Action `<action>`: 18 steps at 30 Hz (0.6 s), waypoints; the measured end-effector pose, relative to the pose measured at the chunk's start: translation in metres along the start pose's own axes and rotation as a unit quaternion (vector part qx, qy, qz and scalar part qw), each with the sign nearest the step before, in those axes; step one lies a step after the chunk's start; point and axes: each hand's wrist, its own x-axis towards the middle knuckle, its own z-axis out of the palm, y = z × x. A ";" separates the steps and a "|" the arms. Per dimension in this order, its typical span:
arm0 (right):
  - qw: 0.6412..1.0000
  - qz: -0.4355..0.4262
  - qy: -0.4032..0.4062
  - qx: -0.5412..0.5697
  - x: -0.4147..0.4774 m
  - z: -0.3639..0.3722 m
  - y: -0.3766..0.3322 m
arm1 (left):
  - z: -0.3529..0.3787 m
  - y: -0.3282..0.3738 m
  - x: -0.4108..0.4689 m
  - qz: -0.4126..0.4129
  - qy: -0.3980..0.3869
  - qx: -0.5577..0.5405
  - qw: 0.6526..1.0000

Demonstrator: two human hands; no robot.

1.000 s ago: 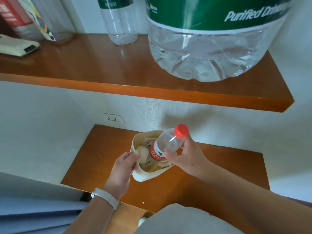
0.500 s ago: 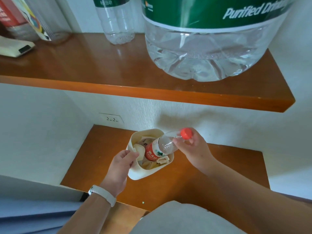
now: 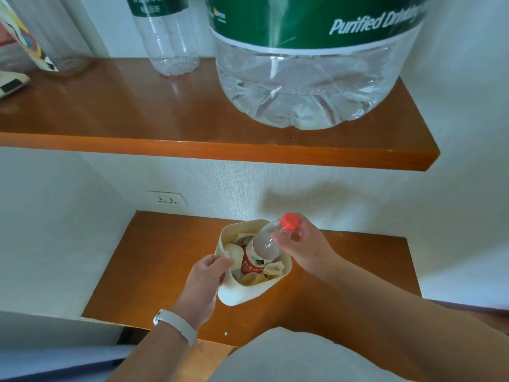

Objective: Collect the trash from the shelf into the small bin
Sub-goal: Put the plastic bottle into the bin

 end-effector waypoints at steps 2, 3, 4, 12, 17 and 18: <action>1.000 0.010 0.002 0.005 -0.002 -0.004 0.002 | -0.001 -0.003 0.002 -0.004 -0.004 -0.017 1.000; 1.000 0.015 0.004 0.008 -0.003 -0.005 0.003 | -0.001 -0.005 0.003 -0.004 -0.007 -0.023 1.000; 1.000 0.020 0.005 0.010 -0.005 -0.006 0.003 | 0.000 -0.005 0.004 -0.002 -0.010 -0.025 1.000; 0.999 0.046 0.011 -0.009 -0.018 -0.023 0.014 | 0.014 -0.014 0.016 0.003 -0.025 -0.011 1.000; 0.993 0.047 0.025 -0.104 -0.032 -0.051 0.039 | 0.036 -0.018 0.019 0.004 -0.002 0.000 1.000; 0.989 0.047 0.029 -0.139 -0.036 -0.058 0.045 | 0.042 -0.019 0.020 0.002 0.000 -0.001 1.000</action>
